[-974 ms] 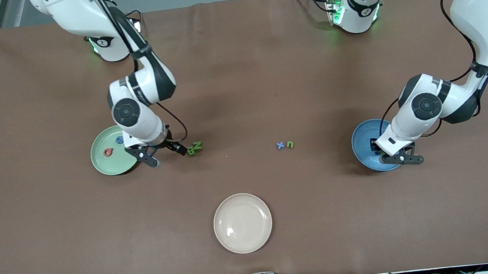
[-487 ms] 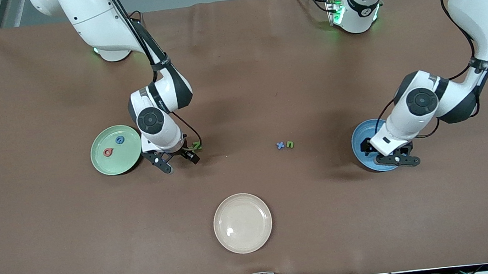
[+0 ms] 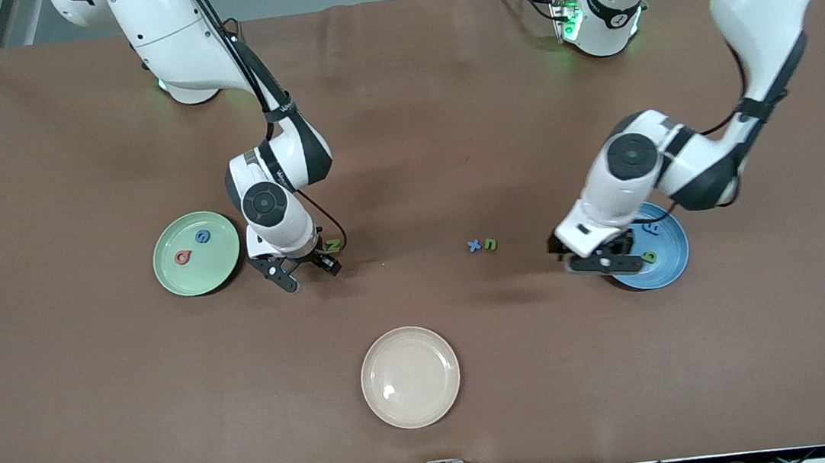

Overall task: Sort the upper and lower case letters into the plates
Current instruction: 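Grasp the green B with the right gripper while the left gripper reaches the u, then drop the B in the green plate while the left gripper grasps the u, then drop the u in the blue plate while the right gripper grasps the Z, then drop the Z in the green plate while the left gripper reaches the x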

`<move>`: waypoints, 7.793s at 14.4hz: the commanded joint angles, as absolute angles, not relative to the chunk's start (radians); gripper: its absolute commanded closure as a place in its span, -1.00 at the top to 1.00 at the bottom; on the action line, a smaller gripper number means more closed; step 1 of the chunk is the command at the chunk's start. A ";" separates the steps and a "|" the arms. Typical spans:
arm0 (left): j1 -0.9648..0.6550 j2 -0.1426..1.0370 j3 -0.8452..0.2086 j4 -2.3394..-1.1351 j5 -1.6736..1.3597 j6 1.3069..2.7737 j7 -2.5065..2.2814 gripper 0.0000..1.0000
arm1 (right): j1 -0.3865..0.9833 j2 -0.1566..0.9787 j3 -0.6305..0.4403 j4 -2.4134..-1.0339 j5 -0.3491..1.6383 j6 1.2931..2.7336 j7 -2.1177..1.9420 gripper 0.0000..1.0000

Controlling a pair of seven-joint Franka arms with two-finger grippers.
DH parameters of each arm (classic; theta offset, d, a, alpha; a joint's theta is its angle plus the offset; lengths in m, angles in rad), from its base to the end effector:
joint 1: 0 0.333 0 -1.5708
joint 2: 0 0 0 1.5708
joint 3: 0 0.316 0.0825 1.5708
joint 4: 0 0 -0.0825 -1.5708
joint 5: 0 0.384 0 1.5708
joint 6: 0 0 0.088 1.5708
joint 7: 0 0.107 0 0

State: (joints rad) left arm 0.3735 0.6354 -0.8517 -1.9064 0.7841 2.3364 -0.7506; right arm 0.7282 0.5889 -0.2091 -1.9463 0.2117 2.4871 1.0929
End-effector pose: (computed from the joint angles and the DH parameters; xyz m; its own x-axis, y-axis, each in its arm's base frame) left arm 0.5801 -0.2482 0.2640 0.9780 -0.1542 0.1403 -0.1491 -0.9877 -0.0463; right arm 0.5332 0.3071 0.1776 0.7571 -0.6530 -0.0203 -0.6527 -0.7573 0.0218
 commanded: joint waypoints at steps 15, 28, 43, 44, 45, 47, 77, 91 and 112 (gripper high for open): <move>0.069 0.791 -0.718 -1.809 0.756 2.330 -0.805 0.72 | 0.694 0.485 -0.222 -1.957 0.219 2.326 0.987 -0.99; 0.049 0.798 -0.718 -1.809 0.727 2.330 -0.810 0.63 | 0.351 0.258 -0.232 -2.265 0.206 2.377 0.279 -1.00; 0.044 0.824 -0.703 -1.793 0.729 2.330 -0.811 -0.02 | 0.379 0.299 -0.225 -2.387 0.209 2.576 0.262 -0.88; 0.046 0.827 -0.703 -1.793 0.729 2.330 -0.815 -0.10 | 0.379 0.301 -0.224 -2.385 0.209 2.574 0.262 -0.86; 0.046 0.827 -0.701 -1.793 0.729 2.330 -0.818 -0.18 | 0.379 0.301 -0.224 -2.382 0.209 2.566 0.262 -0.66; 0.046 0.825 -0.698 -1.789 0.727 2.330 -0.836 -0.43 | 0.379 0.298 -0.225 -2.381 0.209 2.562 0.261 0.85; 0.960 0.753 -1.129 -2.232 1.132 2.238 -0.499 -0.90 | 0.799 0.554 -0.219 -2.046 0.222 2.609 1.017 0.56; 0.959 0.758 -1.075 -2.230 1.147 2.296 -0.472 -0.55 | 0.825 0.558 -0.219 -2.045 0.221 2.611 1.104 -1.00; 0.074 0.772 -0.843 -1.655 0.646 2.035 -1.214 1.00 | 0.319 0.322 -0.261 -2.227 0.189 2.417 0.153 -1.00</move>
State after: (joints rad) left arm 0.1970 0.7639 -0.9520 -1.7070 0.6865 2.0112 -1.1245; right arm 0.3114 0.3409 -0.2777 -2.1540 0.2022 2.3380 0.1524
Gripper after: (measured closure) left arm 0.000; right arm 0.568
